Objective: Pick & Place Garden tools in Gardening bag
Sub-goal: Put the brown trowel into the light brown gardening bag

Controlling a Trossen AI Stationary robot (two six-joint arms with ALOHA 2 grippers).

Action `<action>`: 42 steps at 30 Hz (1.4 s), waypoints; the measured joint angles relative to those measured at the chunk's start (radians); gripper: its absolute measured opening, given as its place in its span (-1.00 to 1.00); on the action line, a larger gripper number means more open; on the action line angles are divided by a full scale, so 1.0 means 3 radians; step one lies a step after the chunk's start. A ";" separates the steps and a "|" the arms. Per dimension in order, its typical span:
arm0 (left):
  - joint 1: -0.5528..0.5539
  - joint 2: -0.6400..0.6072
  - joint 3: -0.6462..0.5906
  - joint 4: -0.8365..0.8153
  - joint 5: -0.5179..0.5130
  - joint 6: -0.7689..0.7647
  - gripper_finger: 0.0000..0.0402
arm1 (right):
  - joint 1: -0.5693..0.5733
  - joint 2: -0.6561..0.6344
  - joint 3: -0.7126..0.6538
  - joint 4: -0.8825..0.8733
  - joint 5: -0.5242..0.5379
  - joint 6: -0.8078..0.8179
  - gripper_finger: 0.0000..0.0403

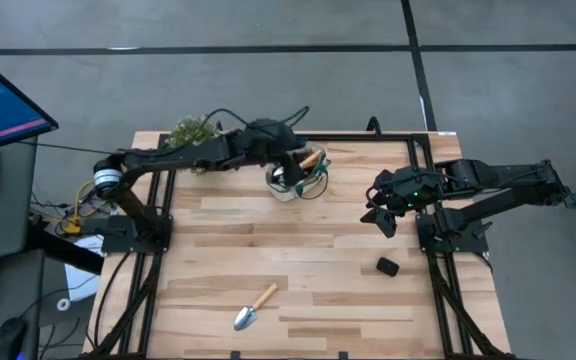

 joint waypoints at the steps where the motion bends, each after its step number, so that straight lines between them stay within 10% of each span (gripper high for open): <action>1: 0.0005 -0.0020 0.0003 0.0097 -0.0003 0.0014 -0.38 | 0.0000 -0.0001 0.0001 0.0000 0.0000 -0.0006 0.27; 6: 0.0149 0.0059 -0.0027 0.0141 -0.0004 0.0001 -0.93 | 0.0000 0.0000 0.0001 0.0000 0.0000 -0.0007 0.27; 32: 0.0239 0.0976 -0.0065 0.0198 0.0342 -0.0166 -0.99 | 0.0003 0.0000 0.0001 -0.0001 0.0000 0.0016 0.27; 42: 0.0219 0.0372 -0.0065 0.0169 0.0325 -0.0203 -0.98 | 0.0003 0.0000 0.0001 -0.0003 0.0001 -0.0006 0.27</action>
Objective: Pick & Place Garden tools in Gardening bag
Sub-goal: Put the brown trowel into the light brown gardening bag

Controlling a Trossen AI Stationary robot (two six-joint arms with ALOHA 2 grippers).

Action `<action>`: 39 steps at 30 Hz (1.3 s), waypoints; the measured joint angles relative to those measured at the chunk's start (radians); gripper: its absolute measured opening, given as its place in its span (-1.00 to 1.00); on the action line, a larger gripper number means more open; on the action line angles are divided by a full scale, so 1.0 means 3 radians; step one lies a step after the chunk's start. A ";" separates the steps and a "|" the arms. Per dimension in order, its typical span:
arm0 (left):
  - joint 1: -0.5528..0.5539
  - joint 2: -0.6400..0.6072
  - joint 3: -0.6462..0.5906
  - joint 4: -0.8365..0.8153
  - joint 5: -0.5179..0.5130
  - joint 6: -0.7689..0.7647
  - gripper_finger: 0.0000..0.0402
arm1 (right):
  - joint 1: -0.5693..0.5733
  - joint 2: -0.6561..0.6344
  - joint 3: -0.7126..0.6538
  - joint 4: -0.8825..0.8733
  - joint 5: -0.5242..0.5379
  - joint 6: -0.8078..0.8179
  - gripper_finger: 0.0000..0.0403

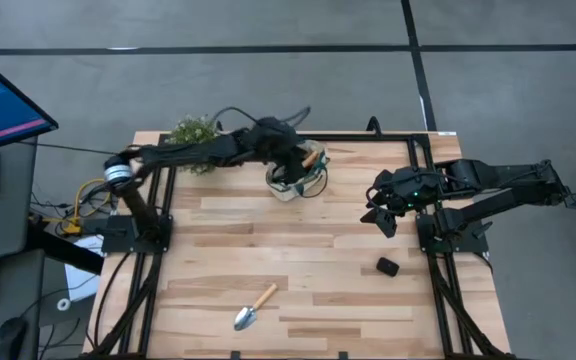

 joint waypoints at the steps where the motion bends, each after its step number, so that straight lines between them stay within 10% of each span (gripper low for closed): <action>1: -0.0015 -0.0120 0.0001 -0.0002 -0.0001 -0.0010 -0.97 | 0.0000 0.0000 -0.0001 0.0000 0.0000 -0.0002 0.27; 16: -0.1253 -0.1556 0.0006 -0.1785 0.0355 -0.0649 -0.59 | 0.0003 0.0000 0.0000 -0.0001 -0.0003 -0.0007 0.27; 26: -0.2174 -0.1051 0.0002 -0.2183 -0.0280 -0.1631 -0.03 | 0.0003 -0.0001 0.0000 -0.0001 -0.0003 -0.0012 0.27; 39: -0.2541 -0.0040 0.0001 -0.2538 -0.0232 -0.2795 0.01 | 0.0003 0.0000 0.0000 -0.0005 -0.0016 -0.0013 0.27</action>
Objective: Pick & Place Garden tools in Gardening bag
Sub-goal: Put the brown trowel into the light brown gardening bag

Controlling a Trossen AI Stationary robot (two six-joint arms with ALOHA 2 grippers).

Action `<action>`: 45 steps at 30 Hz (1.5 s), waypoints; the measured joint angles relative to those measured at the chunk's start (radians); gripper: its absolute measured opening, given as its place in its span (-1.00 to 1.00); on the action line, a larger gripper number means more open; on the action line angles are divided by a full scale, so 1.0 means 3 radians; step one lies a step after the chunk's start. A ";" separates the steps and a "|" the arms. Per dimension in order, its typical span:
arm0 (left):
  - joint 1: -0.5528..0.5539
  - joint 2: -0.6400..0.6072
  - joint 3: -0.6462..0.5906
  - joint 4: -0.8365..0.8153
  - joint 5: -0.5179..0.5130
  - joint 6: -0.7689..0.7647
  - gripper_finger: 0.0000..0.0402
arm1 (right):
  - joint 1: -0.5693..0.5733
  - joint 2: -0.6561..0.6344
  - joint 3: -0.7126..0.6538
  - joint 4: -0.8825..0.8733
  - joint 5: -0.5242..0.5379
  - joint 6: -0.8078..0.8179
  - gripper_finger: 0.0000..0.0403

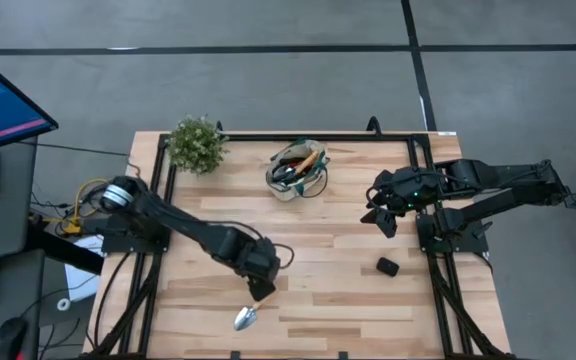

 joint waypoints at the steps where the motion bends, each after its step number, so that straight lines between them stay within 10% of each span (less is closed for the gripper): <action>1: -0.0025 0.0047 0.0000 0.0029 0.0001 -0.0061 0.01 | 0.0000 0.0000 -0.0001 0.0000 0.0000 0.0000 0.27; 29: -0.0385 0.0922 0.0020 0.0807 -0.0032 -0.0886 -0.01 | 0.0004 -0.0001 -0.0001 -0.0025 -0.0114 -0.0089 0.27; 37: -0.0380 0.0929 0.0007 0.0761 0.0053 -0.1038 -0.69 | 0.0004 -0.0001 0.0000 -0.0024 -0.0113 -0.0131 0.27; 45: -0.0313 0.0465 -0.0010 0.0814 -0.0018 -0.1009 -0.68 | 0.0004 -0.0001 0.0000 -0.0019 -0.0087 -0.0258 0.27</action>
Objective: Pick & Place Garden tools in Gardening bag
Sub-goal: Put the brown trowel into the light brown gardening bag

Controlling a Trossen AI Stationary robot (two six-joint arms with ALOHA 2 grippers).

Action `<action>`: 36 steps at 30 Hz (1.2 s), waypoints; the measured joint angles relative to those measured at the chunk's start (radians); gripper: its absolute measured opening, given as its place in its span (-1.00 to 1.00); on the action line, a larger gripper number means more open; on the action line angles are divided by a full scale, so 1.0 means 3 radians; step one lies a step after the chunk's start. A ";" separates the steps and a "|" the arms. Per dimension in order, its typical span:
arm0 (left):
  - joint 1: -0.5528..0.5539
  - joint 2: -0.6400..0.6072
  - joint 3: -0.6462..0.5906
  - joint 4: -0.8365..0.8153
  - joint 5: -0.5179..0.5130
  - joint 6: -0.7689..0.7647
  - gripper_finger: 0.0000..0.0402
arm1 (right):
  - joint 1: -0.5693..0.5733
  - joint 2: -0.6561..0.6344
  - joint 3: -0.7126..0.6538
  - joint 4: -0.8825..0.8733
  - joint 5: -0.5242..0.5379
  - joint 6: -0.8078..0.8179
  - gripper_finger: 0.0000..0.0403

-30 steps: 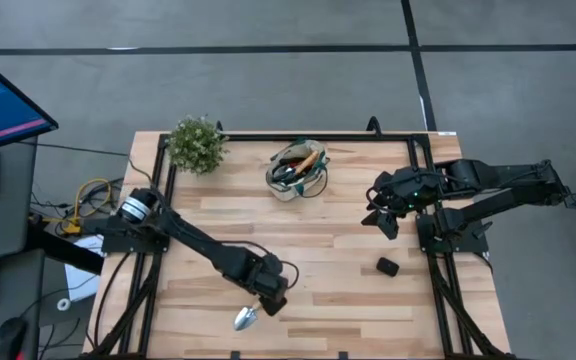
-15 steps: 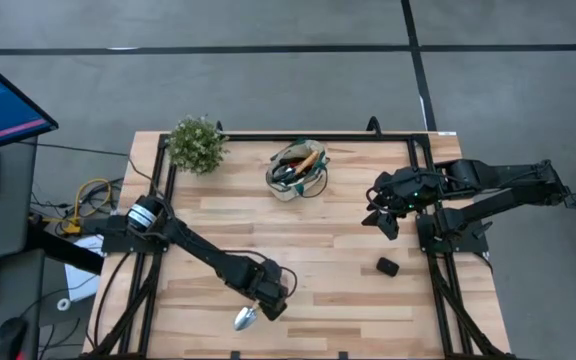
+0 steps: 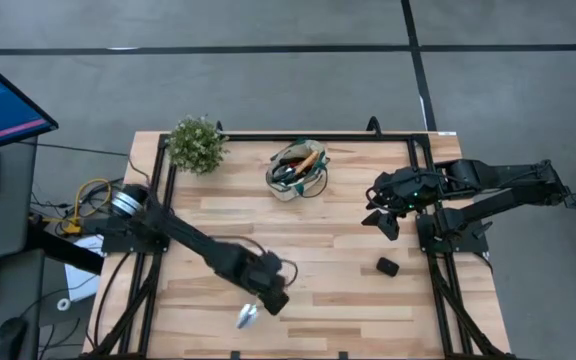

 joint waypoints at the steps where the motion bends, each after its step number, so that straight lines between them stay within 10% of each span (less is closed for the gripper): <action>1: 0.0017 -0.0105 0.0006 0.0006 -0.0055 0.0000 -0.68 | 0.0000 0.0000 0.0000 0.0002 -0.0001 -0.0007 0.27; 17: 0.0060 -0.2037 0.0009 0.1017 -0.1374 0.1083 -0.68 | -0.0001 0.0000 -0.0001 0.0017 0.0011 -0.0093 0.27; 27: 0.0060 -0.2292 0.0010 0.2678 -0.0295 0.2510 -0.68 | -0.0001 0.0000 0.0000 0.0059 0.0011 -0.0094 0.27; 36: 0.0060 -0.2266 0.0010 0.3311 0.0503 0.2649 -0.68 | -0.0001 0.0000 0.0000 0.0208 0.0013 -0.0083 0.27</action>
